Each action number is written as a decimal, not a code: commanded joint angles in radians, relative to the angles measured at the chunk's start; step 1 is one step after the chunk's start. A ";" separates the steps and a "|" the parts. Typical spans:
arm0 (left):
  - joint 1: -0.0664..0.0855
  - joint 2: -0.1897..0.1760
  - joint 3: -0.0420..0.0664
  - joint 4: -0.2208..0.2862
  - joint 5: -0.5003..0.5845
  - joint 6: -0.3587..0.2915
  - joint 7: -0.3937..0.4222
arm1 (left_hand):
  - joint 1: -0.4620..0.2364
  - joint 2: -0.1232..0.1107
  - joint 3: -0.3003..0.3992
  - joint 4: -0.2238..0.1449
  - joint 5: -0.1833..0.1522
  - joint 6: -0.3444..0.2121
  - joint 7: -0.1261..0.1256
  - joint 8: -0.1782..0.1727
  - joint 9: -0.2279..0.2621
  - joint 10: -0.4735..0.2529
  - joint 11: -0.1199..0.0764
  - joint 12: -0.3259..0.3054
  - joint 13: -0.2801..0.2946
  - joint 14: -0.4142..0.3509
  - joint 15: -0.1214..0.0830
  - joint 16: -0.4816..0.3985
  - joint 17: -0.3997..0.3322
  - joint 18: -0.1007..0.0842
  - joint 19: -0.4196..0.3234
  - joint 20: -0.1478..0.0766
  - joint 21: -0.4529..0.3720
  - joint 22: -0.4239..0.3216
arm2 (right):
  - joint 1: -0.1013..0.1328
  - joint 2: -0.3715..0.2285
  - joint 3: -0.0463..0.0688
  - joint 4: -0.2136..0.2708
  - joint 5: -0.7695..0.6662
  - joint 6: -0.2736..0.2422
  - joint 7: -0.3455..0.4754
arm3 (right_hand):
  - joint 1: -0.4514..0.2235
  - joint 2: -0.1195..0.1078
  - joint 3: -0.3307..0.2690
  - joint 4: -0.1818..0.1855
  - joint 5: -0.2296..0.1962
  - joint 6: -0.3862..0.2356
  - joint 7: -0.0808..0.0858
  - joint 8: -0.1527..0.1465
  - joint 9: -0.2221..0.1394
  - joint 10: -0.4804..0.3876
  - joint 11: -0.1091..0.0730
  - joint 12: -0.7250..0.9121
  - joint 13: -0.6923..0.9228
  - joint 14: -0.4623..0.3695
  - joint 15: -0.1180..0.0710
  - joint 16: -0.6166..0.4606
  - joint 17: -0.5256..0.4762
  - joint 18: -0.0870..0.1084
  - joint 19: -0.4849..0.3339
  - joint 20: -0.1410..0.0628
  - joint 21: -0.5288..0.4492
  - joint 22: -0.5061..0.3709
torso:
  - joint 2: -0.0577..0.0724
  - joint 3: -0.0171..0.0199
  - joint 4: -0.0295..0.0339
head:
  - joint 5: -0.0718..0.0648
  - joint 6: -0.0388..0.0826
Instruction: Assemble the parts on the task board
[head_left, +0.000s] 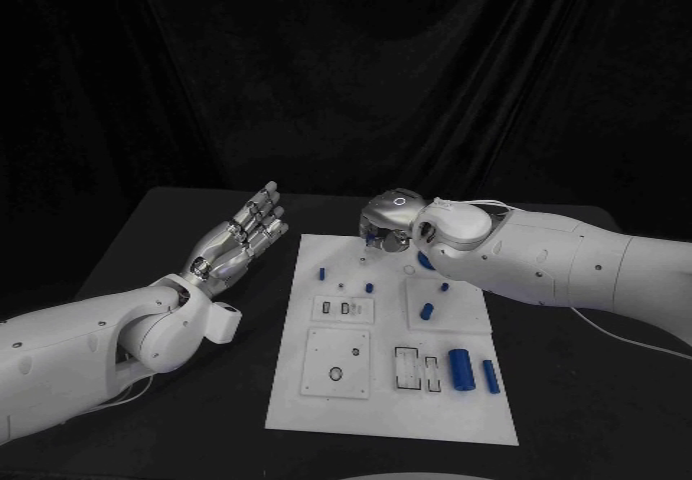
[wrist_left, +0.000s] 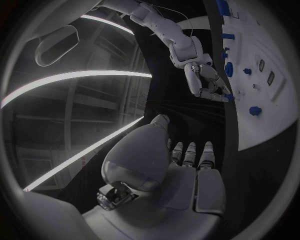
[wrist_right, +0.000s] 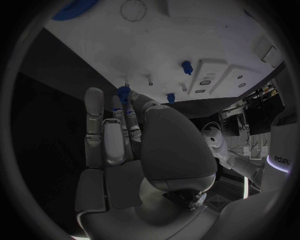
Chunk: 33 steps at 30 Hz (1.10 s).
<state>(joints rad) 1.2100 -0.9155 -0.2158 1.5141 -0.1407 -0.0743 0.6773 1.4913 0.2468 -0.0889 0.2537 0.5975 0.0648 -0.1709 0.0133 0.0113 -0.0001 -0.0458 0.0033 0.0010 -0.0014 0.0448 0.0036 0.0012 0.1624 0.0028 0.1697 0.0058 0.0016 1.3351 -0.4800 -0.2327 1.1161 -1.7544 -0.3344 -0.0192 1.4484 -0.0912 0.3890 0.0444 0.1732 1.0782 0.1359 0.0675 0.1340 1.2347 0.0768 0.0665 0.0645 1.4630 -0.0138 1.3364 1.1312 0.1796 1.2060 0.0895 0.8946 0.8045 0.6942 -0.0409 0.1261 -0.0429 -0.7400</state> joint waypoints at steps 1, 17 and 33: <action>0.001 0.003 0.001 0.000 -0.001 0.002 0.116 | 0.000 -0.012 0.009 0.000 0.003 0.008 0.018 0.000 0.002 0.000 0.008 -0.003 -0.001 0.001 0.001 -0.004 -0.001 0.016 -0.003 0.003 -0.006 -0.002 | -0.006 0.005 0.001 -0.008 -0.008 0.005 0.000 | -0.008 -0.007 0.001 0.006 -0.005 -0.014 0.003 -0.006 -0.003 -0.005 -0.002 -0.006 0.000 -0.004 0.007 -0.007 -0.002 -0.015 -0.004 0.008 -0.001 0.001 | -0.001 -0.0012 -0.0014 | 0.000 0.000; 0.001 0.007 0.001 -0.004 -0.001 0.011 0.108 | -0.001 -0.013 0.018 -0.007 0.004 0.037 0.061 0.006 0.007 0.000 0.014 -0.003 -0.001 0.001 0.003 -0.004 -0.001 0.016 -0.003 0.005 -0.006 -0.002 | -0.023 0.017 0.001 -0.040 -0.008 0.019 -0.001 | -0.013 -0.011 0.001 0.015 -0.010 -0.028 0.007 -0.006 -0.009 -0.021 0.002 -0.006 0.000 -0.010 0.011 -0.015 -0.016 -0.016 -0.006 0.011 -0.004 0.004 | -0.001 0.0004 0.0012 | 0.001 -0.007; 0.001 0.012 0.001 -0.011 -0.001 0.017 0.097 | -0.002 -0.012 0.026 -0.011 0.005 0.059 0.090 0.010 0.010 0.000 0.013 -0.003 -0.001 0.001 0.005 -0.004 -0.001 0.016 -0.003 0.007 -0.006 -0.002 | -0.031 0.027 0.001 -0.052 0.046 0.016 0.012 | -0.011 -0.013 0.004 0.019 -0.011 -0.045 0.010 -0.007 -0.015 -0.030 0.005 -0.006 0.000 -0.019 0.014 -0.028 -0.037 -0.014 -0.014 0.013 -0.015 -0.001 | -0.001 0.0007 0.0011 | 0.000 -0.009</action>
<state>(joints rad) 1.2100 -0.9058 -0.2158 1.5026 -0.1408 -0.0688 0.6774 1.4880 0.2435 -0.0682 0.2440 0.5975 0.1257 -0.0884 0.0170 0.0205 -0.0002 -0.0391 0.0033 0.0016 -0.0014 0.0447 0.0036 0.0014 0.1623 0.0028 0.1697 0.0058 0.0015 1.3078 -0.4534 -0.2315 1.0653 -1.7249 -0.3233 -0.0130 1.4394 -0.1001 0.3918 0.0581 0.1648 1.0394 0.1430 0.0644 0.1203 1.2145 0.0823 0.0667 0.0656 1.4488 0.0003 1.3126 1.0946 0.1796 1.1953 0.1002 0.8854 0.8047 0.6929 -0.0409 0.1260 -0.0412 -0.7486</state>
